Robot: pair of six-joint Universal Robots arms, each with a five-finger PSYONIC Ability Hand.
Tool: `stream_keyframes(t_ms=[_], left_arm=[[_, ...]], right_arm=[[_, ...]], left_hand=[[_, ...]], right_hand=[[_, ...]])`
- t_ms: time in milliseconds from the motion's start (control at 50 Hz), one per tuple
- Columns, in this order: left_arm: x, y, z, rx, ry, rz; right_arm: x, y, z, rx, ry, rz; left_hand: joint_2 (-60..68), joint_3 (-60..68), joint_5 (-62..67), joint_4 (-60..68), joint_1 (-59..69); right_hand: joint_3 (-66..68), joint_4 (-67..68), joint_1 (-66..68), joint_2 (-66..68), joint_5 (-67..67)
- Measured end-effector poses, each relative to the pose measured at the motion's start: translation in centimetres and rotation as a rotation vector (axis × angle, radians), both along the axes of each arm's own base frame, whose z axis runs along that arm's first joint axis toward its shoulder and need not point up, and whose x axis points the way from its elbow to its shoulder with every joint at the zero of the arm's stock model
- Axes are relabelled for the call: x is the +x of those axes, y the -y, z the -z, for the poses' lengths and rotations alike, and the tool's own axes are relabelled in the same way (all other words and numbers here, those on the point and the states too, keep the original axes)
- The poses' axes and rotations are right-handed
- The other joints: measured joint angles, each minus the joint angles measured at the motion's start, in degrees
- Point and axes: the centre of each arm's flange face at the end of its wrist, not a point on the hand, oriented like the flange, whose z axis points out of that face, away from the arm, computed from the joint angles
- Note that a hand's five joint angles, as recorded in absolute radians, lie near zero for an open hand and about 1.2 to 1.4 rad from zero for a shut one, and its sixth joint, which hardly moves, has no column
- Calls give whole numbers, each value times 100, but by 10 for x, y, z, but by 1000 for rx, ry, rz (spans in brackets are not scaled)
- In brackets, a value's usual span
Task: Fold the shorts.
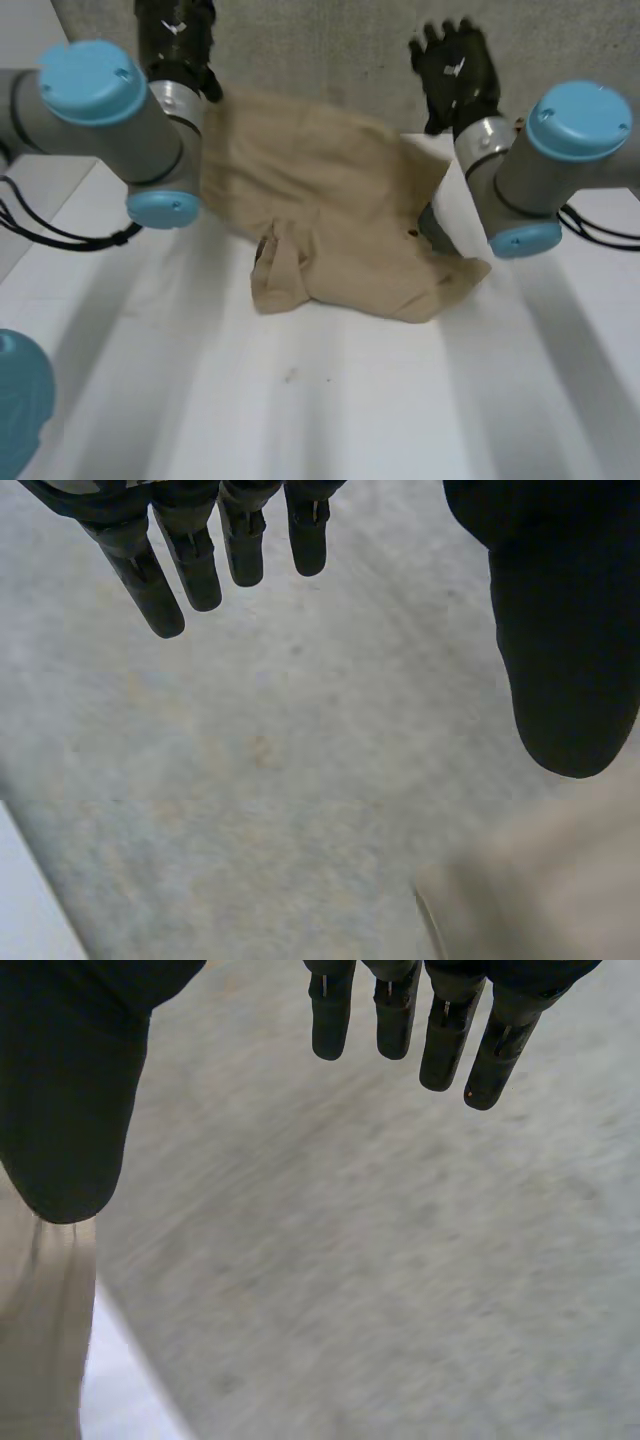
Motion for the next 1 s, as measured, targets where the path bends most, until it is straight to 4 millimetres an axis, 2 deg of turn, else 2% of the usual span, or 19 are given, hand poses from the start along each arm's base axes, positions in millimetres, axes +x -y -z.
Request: stream_keyframes(t_ms=[100, 240, 300, 320, 400, 420, 440, 480, 500, 520, 560, 580, 600, 620, 640, 720, 800, 880, 1000], left_arm=[[-5, -7, 30, 97, 49, 23], [4, -33, 45, 205, 102, 35], [7, -44, 47, 233, 117, 41], [9, -62, 51, 272, 138, 58], [10, -93, 59, 333, 175, 93], [11, -111, 65, 371, 198, 116], [11, -116, 67, 379, 203, 121], [12, -143, 78, 432, 236, 158], [12, -143, 78, 432, 236, 158], [12, -162, 88, 470, 255, 186], [11, -181, 99, 514, 270, 219], [11, -187, 103, 528, 274, 229], [10, -198, 109, 554, 280, 248], [10, -198, 109, 554, 280, 248], [10, -209, 117, 585, 284, 270], [7, -223, 130, 632, 285, 297], [4, -224, 143, 665, 291, 304], [0, -217, 154, 683, 298, 297], [-5, -193, 168, 689, 297, 260]], right_arm=[[-14, -11, 25, 151, -68, 32], [-49, -33, 25, 285, -112, 123], [-58, -41, 24, 316, -128, 124], [-65, -49, 25, 350, -152, 104], [-77, -60, 30, 416, -197, 46], [-84, -66, 34, 463, -224, 3], [-86, -68, 36, 475, -230, -8], [-94, -74, 44, 538, -258, -61], [-94, -74, 44, 538, -258, -61], [-99, -77, 51, 574, -275, -85], [-104, -78, 58, 603, -293, -100], [-106, -78, 63, 619, -303, -106], [-108, -77, 69, 632, -313, -110], [-108, -77, 69, 632, -313, -110], [-111, -76, 79, 652, -330, -114], [-113, -70, 97, 670, -349, -114], [-113, -63, 111, 665, -355, -112], [-111, -55, 121, 635, -353, -107], [-106, -44, 128, 586, -345, -107]], left_hand=[[-4, 0, 0, 0, 0], [-9, 0, 0, 0, 0], [-9, 0, 0, 0, 0], [-9, 0, 0, 0, 1], [1, 0, 0, 6, 19], [18, 14, 9, 20, 22], [142, 98, 112, 133, 169], [424, 332, 336, 381, 545], [424, 332, 336, 381, 545], [1352, 1260, 1214, 1288, 1553], [1352, 1260, 1214, 1288, 1553], [2559, 2440, 2412, 2517, 2861], [2865, 2775, 2729, 2848, 3132], [2865, 2775, 2729, 2848, 3132], [2980, 2908, 2843, 2978, 3171], [3025, 2959, 2865, 3025, 3169], [2852, 2786, 2725, 2829, 2923], [2260, 2207, 2133, 2233, 2321], [1735, 1709, 1571, 1699, 1821]], right_hand=[[0, 0, 0, 0, -3], [-3, 0, 0, 0, -3], [-3, 0, 0, 0, -3], [-3, 0, 0, 0, -3], [0, 0, 0, 0, -3], [0, 0, 0, 0, -3], [0, 0, 0, 0, -3], [41, 18, 16, 28, 9], [41, 18, 16, 28, 9], [147, 19, 20, 81, 18], [193, 19, 20, 107, 19], [223, 26, 21, 141, 27], [307, 83, 29, 223, 116], [307, 83, 29, 223, 116], [616, 438, 343, 533, 393], [987, 835, 718, 872, 711], [1434, 1298, 1105, 1333, 1116], [1943, 1798, 1529, 1891, 1594], [2231, 2080, 1751, 2173, 1885]])
